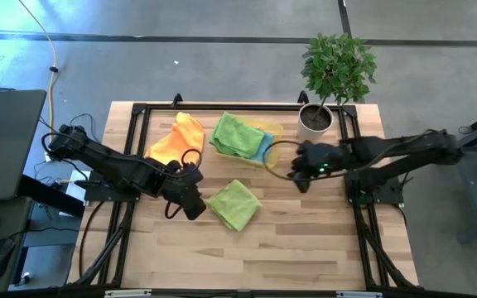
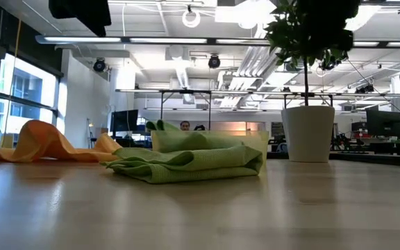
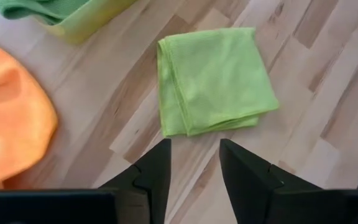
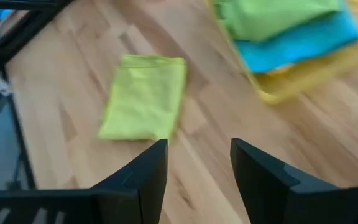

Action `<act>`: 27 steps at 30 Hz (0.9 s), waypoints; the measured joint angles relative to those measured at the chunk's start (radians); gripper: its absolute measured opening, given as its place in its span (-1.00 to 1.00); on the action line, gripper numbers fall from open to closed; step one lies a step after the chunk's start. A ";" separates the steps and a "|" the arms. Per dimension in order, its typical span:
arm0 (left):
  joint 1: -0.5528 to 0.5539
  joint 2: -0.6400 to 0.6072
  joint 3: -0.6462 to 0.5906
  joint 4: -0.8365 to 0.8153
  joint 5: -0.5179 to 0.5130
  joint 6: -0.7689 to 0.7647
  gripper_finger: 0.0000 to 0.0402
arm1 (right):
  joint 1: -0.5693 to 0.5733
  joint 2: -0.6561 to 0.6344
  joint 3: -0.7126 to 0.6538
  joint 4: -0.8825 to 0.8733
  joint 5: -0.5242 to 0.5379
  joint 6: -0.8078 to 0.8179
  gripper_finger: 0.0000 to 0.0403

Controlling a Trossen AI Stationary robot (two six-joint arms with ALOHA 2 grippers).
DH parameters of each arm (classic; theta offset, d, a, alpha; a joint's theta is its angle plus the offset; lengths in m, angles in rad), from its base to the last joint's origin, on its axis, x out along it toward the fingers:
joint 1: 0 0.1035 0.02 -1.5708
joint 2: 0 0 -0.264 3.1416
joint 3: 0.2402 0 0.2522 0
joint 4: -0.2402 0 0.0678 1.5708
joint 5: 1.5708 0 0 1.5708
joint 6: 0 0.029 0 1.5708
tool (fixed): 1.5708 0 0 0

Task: Fold microfiber towels
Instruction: Put the folded light green microfiber towel into the yellow bin

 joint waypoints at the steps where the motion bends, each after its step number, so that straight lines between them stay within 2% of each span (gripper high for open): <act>1: 0.001 0.007 -0.001 0.000 -0.002 -0.011 -0.34 | 0.000 -0.030 -0.016 -0.018 0.010 0.007 -0.17; 6: 0.001 0.037 -0.001 0.009 -0.011 -0.063 -0.25 | 0.003 -0.179 -0.149 0.047 0.003 0.014 -0.17; 14: 0.002 0.118 -0.002 0.022 -0.010 -0.239 -0.17 | 0.007 -0.385 -0.462 0.370 -0.045 0.049 -0.17; 19: 0.015 0.171 -0.002 0.023 0.016 -0.368 -0.13 | 0.006 -0.451 -0.598 0.500 -0.046 0.050 -0.17; 27: 0.044 0.248 -0.002 0.049 0.131 -0.310 -0.13 | 0.005 -0.475 -0.697 0.584 -0.042 0.048 -0.17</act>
